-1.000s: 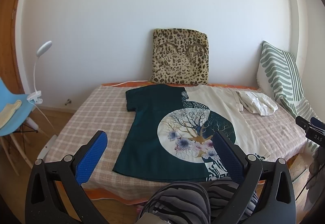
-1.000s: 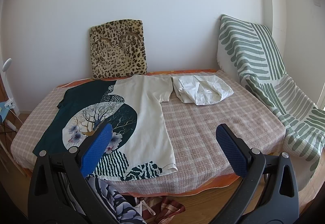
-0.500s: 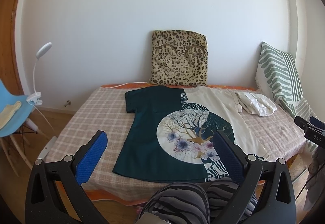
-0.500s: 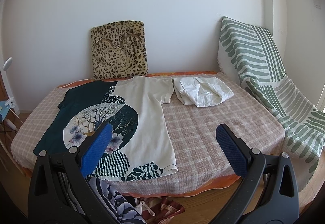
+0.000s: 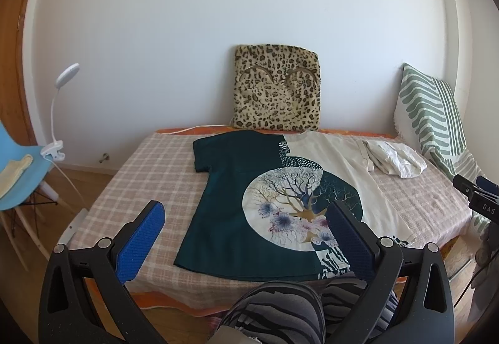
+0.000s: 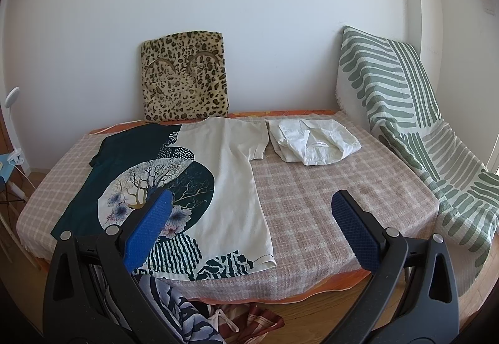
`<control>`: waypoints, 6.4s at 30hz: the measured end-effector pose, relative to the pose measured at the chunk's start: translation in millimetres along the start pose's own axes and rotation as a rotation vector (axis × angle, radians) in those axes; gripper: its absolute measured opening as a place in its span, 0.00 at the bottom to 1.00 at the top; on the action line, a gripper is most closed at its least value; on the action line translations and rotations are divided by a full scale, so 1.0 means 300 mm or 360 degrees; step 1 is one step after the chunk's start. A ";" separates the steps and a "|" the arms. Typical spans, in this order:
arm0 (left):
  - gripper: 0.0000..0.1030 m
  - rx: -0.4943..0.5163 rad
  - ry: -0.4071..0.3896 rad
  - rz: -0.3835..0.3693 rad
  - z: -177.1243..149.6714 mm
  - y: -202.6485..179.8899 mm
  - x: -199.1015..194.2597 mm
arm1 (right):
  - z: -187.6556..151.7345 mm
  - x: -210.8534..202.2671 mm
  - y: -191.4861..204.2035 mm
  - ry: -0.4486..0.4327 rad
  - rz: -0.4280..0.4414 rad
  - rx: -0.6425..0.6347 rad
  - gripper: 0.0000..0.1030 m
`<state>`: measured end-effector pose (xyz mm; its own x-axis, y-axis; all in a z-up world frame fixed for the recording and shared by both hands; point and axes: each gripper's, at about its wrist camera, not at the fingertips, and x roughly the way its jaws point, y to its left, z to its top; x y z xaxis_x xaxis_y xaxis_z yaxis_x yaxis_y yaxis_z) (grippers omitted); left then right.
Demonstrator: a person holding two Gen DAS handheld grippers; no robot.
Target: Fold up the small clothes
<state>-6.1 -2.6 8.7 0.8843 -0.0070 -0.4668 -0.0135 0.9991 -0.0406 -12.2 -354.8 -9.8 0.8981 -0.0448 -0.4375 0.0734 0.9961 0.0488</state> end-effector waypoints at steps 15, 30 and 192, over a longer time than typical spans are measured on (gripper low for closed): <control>1.00 -0.0101 0.0105 0.0030 -0.035 0.165 0.110 | 0.151 0.080 0.115 -0.0055 0.0176 -0.0088 1.00; 0.63 -0.0455 0.0490 -0.0183 -0.243 0.431 0.354 | 0.387 0.311 0.384 0.0115 0.0648 -0.0138 1.00; 0.29 -0.0035 0.0739 -0.0760 -0.292 0.039 0.585 | 0.255 1.359 0.731 0.0913 0.0832 -0.0133 0.50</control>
<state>108.0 4.2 -151.0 0.5028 -0.4710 -0.7248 0.3161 0.8806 -0.3530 403.3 -160.4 -108.7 0.4408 0.4555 -0.7734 -0.3509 0.8805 0.3186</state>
